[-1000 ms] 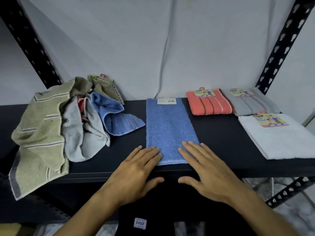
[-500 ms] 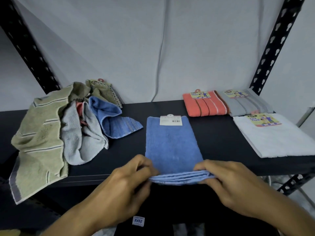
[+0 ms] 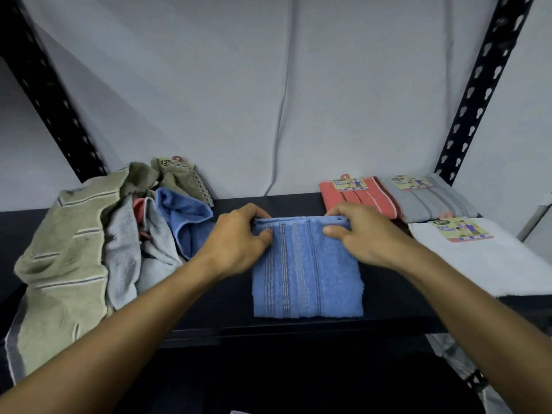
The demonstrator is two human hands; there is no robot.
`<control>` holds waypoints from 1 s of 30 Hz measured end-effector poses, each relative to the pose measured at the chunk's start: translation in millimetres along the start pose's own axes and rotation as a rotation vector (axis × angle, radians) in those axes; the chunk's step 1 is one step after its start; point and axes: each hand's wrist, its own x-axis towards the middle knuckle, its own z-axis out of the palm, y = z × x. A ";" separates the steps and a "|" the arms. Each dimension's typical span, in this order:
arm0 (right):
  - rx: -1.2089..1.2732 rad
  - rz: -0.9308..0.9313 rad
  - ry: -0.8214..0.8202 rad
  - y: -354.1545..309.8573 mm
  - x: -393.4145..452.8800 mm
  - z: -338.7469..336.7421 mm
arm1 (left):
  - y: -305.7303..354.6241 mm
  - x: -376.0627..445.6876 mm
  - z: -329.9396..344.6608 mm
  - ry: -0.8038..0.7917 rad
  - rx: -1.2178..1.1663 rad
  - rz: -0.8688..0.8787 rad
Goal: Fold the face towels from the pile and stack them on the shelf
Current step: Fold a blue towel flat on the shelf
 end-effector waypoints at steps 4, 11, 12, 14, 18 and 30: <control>-0.205 0.101 -0.075 12.0 26.8 19.4 | -11.8 22.7 25.0 -0.070 0.141 -0.098; -0.314 0.170 -0.166 21.8 40.0 37.7 | -22.4 34.3 53.0 -0.175 0.275 -0.160; -0.311 0.180 -0.179 21.2 40.1 36.7 | -22.1 36.1 52.5 -0.198 0.284 -0.159; -0.262 0.212 -0.200 20.0 40.6 34.3 | -20.6 40.8 48.0 -0.268 0.278 -0.149; -0.099 0.247 -0.228 15.3 37.3 31.2 | -13.1 53.1 30.0 -0.507 0.235 -0.220; 0.140 0.157 -0.116 18.6 33.6 16.4 | -5.8 62.8 3.6 -0.612 0.053 -0.186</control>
